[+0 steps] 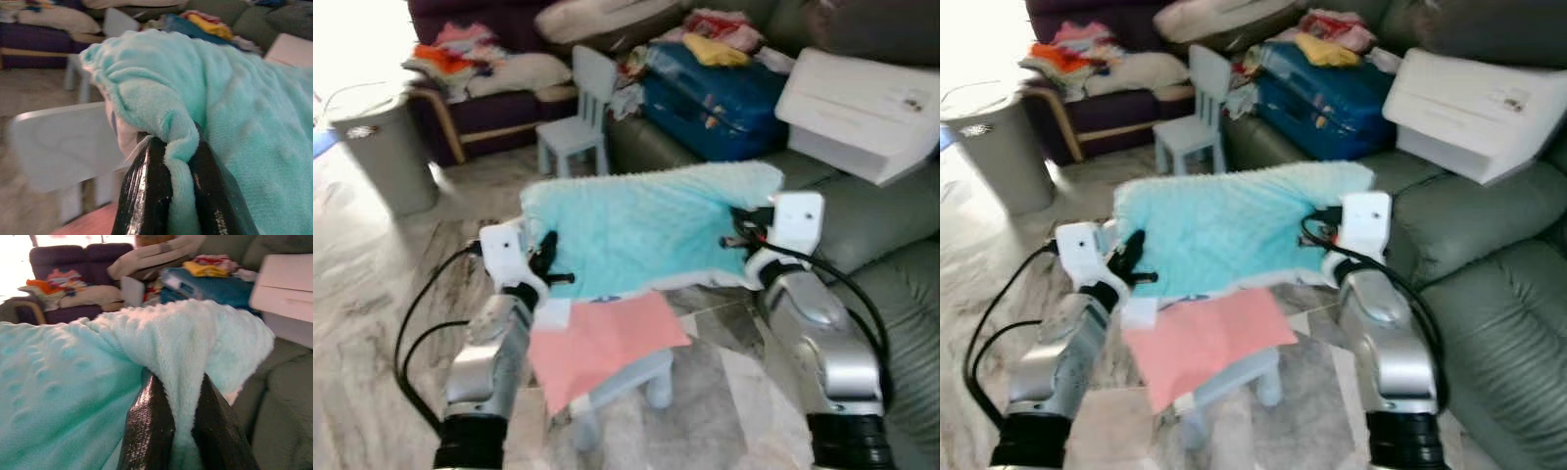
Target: Move the pillow to the sofa
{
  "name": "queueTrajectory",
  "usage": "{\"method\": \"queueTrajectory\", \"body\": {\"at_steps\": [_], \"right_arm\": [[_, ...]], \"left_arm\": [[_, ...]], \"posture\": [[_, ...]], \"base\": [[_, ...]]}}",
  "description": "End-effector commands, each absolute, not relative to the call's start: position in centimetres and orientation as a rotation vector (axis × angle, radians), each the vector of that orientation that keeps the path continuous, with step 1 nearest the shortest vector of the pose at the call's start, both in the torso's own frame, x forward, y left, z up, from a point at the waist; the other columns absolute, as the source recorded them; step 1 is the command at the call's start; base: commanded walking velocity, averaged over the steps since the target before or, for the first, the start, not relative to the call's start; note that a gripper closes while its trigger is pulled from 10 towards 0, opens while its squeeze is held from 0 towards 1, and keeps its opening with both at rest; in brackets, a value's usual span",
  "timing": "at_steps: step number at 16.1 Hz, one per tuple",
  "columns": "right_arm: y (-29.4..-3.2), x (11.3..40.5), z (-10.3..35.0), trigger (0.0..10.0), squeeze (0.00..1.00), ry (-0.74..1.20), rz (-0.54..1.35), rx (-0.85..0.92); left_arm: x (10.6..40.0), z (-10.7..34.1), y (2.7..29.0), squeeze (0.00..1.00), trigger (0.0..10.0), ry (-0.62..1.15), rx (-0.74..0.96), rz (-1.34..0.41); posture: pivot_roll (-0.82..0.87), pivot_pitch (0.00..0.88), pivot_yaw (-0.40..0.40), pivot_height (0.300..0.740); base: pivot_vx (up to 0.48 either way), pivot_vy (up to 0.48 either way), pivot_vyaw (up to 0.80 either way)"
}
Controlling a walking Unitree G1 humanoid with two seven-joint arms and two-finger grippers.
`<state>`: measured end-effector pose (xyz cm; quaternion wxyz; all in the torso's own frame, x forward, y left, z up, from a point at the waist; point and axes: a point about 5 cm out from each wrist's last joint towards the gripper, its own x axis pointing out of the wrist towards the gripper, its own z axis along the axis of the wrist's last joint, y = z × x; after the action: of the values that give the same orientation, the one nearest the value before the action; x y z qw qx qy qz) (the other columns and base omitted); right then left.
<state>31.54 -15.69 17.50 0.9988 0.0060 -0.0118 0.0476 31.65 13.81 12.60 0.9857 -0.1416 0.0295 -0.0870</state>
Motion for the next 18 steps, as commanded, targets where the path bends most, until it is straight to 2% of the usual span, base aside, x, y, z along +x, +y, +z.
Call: {"method": "queueTrajectory", "body": {"at_steps": [1,8,18], "right_arm": [[-16.22,31.51,18.22,10.0,0.00,-0.049,0.078,0.009],[-16.20,31.60,18.34,10.0,0.00,-0.047,0.083,0.007],[-16.22,31.51,18.32,10.0,0.00,-0.043,0.082,0.004]], "left_arm": [[31.75,13.33,13.06,0.00,10.0,0.032,-0.287,-0.203],[31.58,13.12,12.89,0.00,10.0,0.035,-0.294,-0.205],[31.50,13.03,12.80,0.00,10.0,0.037,-0.299,-0.213]], "posture": [[-0.10,0.000,0.010,0.740],[-0.10,0.000,0.004,0.740],[-0.10,0.000,0.005,0.740]], "base": [[0.281,-0.251,-0.48],[0.282,-0.248,-0.63],[0.310,0.000,-0.77]]}}
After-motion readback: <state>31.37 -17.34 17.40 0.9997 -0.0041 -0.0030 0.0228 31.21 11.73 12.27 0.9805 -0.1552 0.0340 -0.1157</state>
